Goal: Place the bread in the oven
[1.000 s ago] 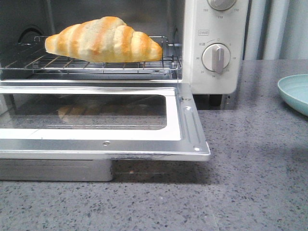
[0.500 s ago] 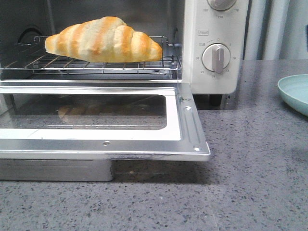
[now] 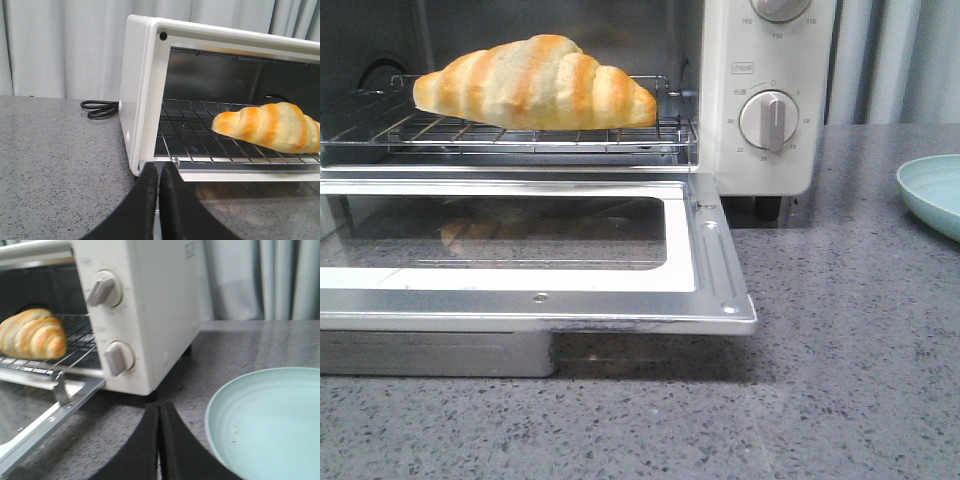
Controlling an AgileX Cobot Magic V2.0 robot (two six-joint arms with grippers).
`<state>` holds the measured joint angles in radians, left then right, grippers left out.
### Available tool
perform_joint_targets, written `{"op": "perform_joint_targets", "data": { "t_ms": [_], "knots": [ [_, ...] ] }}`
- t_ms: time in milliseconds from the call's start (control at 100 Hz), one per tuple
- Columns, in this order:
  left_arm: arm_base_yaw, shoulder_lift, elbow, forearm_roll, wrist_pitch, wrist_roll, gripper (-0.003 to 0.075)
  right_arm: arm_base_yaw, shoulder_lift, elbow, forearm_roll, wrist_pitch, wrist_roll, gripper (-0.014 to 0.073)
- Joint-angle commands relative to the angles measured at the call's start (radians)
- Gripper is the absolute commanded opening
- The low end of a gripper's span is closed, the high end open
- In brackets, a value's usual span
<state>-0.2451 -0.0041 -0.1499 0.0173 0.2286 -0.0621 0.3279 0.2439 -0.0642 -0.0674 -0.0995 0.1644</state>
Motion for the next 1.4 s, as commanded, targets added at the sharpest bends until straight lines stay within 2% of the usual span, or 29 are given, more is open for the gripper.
{"op": "perform_joint_targets", "data": {
  "t_ms": [0, 370, 670, 910, 1060, 1300, 1390],
  "knots": [
    [0.005, -0.018, -0.027, -0.009, -0.081, -0.004, -0.0021, -0.047, -0.031, -0.007, 0.005, -0.085, 0.0, -0.0071],
    [0.005, -0.018, -0.027, -0.009, -0.081, -0.004, -0.0021, -0.255, -0.207, 0.068, 0.005, -0.028, 0.0, -0.0071],
    [0.005, -0.018, -0.027, -0.009, -0.081, -0.004, -0.0021, -0.45, -0.273, 0.072, 0.005, 0.147, 0.0, -0.0071],
    [0.005, -0.018, -0.027, -0.009, -0.081, -0.004, -0.0021, -0.455, -0.273, 0.088, -0.001, 0.28, 0.0, -0.0071],
    [0.005, -0.018, -0.027, -0.009, -0.081, -0.004, -0.0021, -0.447, -0.273, 0.088, -0.023, 0.299, 0.0, -0.0071],
    [0.005, -0.018, -0.027, -0.009, -0.081, -0.004, -0.0021, -0.321, -0.273, 0.088, -0.11, 0.318, 0.0, -0.0071],
    [0.005, -0.018, -0.027, -0.009, -0.081, -0.004, -0.0021, -0.306, -0.273, 0.088, -0.133, 0.339, 0.0, -0.0071]
  ]
}}
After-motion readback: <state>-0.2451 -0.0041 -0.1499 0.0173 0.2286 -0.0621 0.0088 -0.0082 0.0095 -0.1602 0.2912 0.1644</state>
